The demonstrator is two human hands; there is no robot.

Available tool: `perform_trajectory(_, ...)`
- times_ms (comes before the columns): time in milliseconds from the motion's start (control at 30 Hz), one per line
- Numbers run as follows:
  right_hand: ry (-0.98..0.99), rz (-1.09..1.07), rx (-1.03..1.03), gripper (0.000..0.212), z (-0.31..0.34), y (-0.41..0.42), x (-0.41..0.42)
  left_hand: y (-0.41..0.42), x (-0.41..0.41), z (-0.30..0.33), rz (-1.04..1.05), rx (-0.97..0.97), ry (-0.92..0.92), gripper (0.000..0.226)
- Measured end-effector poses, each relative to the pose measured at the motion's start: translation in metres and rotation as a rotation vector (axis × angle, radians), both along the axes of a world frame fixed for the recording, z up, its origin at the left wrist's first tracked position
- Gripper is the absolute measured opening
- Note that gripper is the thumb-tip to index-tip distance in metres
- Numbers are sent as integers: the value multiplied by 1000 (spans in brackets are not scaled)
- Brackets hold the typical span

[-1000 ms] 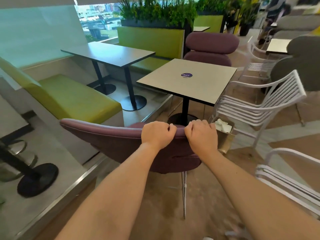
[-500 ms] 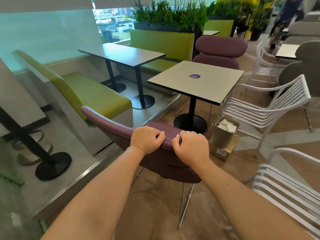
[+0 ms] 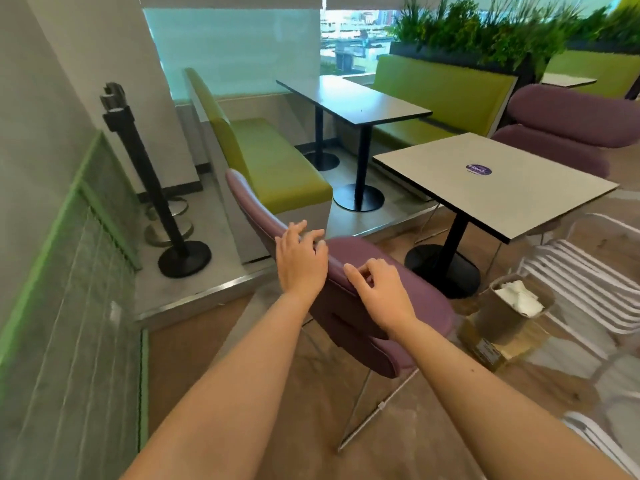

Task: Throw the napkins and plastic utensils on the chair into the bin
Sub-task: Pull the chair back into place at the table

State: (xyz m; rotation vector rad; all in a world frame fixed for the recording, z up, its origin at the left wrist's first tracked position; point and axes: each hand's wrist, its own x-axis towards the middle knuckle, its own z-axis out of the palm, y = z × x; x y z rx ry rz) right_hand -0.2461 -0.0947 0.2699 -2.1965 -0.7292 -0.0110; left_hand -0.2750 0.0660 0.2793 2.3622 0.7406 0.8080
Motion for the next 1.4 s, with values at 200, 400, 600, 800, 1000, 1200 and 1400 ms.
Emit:
perform_trajectory(200, 338, 166, 157, 42, -11, -22, 4, -31, -5, 4, 180, -690, -180, 82)
perform_trajectory(400, 333, 153, 219, 49, -11, -18, 14, -25, 5, -2, 135, -846, -220, 81)
perform_trajectory(600, 263, 106, 245, 60, -18, 6, 16, -2, 12, 0, 145, -850, -268, 92)
perform_trajectory(800, 233, 74, 240, 66, -19, 45, 17, 43, 22, -7, 114, -860, -212, 98)
perform_trajectory(1000, 207, 52, 234, 65, -19, 89, 24, 91, 37, -10, 65, -883, -209, 96)
perform_trajectory(1200, 205, 9, 249, 65, -20, 131, 40, 136, 61, -18, 24, -900, -211, 91)
perform_trajectory(1400, 205, -36, 264, 54, -16, 164, 54, 159, 78, -1, 1, -872, -199, 84)
